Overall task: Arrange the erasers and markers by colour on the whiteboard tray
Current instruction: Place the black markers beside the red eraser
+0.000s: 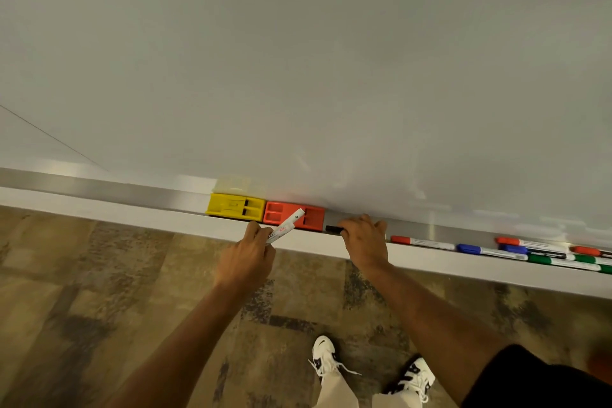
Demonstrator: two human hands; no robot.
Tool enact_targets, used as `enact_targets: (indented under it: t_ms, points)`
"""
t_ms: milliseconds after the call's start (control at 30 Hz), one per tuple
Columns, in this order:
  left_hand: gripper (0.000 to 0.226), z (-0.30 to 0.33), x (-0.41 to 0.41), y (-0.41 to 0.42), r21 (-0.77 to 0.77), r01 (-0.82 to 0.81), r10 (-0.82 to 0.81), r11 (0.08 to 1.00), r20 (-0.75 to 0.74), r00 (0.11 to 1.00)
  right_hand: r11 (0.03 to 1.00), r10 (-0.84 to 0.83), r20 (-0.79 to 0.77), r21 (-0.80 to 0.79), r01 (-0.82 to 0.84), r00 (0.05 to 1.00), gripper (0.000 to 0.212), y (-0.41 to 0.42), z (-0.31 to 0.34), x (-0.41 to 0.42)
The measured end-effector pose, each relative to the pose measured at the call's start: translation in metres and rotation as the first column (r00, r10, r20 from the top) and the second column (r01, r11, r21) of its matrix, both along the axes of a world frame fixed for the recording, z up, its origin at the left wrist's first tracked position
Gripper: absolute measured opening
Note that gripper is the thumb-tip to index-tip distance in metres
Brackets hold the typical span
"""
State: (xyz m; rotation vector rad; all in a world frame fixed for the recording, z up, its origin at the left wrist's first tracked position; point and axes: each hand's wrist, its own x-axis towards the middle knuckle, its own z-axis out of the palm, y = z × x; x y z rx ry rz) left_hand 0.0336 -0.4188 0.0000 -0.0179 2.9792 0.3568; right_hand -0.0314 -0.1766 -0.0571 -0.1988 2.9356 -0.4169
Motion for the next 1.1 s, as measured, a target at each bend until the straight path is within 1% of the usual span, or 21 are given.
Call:
enact_targets:
  t_ms: [167,333,400,467,500,533,600,633,700,767,867,933,1000,1033,1100]
  points:
    - [0.031,-0.006,0.0,-0.002,-0.006,-0.002,0.002,1.0,0.015,1.0,1.0,-0.007,0.005,0.01,0.007,1.0,0.024,-0.008,-0.005,-0.001]
    - [0.031,-0.01,-0.003,-0.001,0.026,0.011,-0.011,1.0,0.009,1.0,0.999,0.04,0.008,-0.016,-0.04,0.999,0.024,-0.009,-0.009,-0.003]
    - [0.03,-0.01,-0.005,0.001,0.032,0.033,-0.033,0.999,0.004,0.999,0.998,0.034,0.025,-0.052,-0.033,0.999,0.023,-0.007,-0.009,-0.003]
    - [0.029,-0.01,-0.007,0.006,0.038,0.071,-0.071,0.997,-0.011,0.997,0.991,0.02,0.003,-0.132,-0.02,1.0,0.02,-0.003,-0.006,-0.002]
    - [0.029,-0.009,-0.008,0.01,0.039,0.094,-0.094,0.995,-0.017,0.995,0.977,0.019,-0.024,-0.211,-0.024,1.0,0.021,0.0,-0.004,-0.002]
    - [0.029,-0.008,-0.01,0.013,0.038,0.118,-0.117,0.992,-0.015,0.993,0.951,0.019,-0.046,-0.309,-0.032,0.999,0.025,0.002,0.0,-0.001]
    - [0.03,-0.006,-0.014,0.021,0.022,0.163,-0.163,0.986,0.0,0.987,0.874,0.021,-0.041,-0.485,-0.038,0.999,0.039,0.008,0.01,0.0]
    - [0.03,-0.005,-0.016,0.025,0.009,0.184,-0.184,0.983,0.006,0.983,0.843,0.023,-0.031,-0.536,-0.036,0.999,0.043,0.011,0.016,0.0]
    - [0.031,-0.003,-0.021,0.034,-0.008,0.225,-0.225,0.974,0.009,0.974,0.808,0.045,-0.03,-0.587,-0.054,0.999,0.045,0.018,0.026,-0.003]
    - [0.03,0.0,-0.025,0.044,-0.024,0.262,-0.262,0.965,-0.004,0.965,0.794,0.095,-0.049,-0.598,-0.106,0.994,0.039,0.026,0.033,-0.006]
    - [0.029,0.004,-0.031,0.058,-0.025,0.312,-0.312,0.95,-0.048,0.949,0.808,0.163,-0.07,-0.564,-0.174,0.984,0.025,0.039,0.039,-0.007]
    - [0.03,0.006,-0.036,0.069,-0.021,0.361,-0.361,0.932,-0.085,0.929,0.826,0.179,-0.058,-0.534,-0.182,0.982,0.02,0.051,0.041,-0.007]
    - [0.028,0.006,-0.04,0.077,0.007,0.382,-0.378,0.924,-0.123,0.918,0.834,0.159,-0.037,-0.529,-0.154,0.987,0.019,0.064,0.041,-0.005]
    - [0.026,0.006,-0.042,0.081,0.042,0.354,-0.346,0.934,-0.139,0.928,0.832,0.137,-0.029,-0.539,-0.131,0.99,0.019,0.071,0.041,-0.004]
    - [0.025,0.005,-0.045,0.087,0.166,0.212,-0.185,0.963,-0.167,0.969,0.825,0.084,-0.026,-0.559,-0.084,0.996,0.018,0.084,0.039,-0.001]
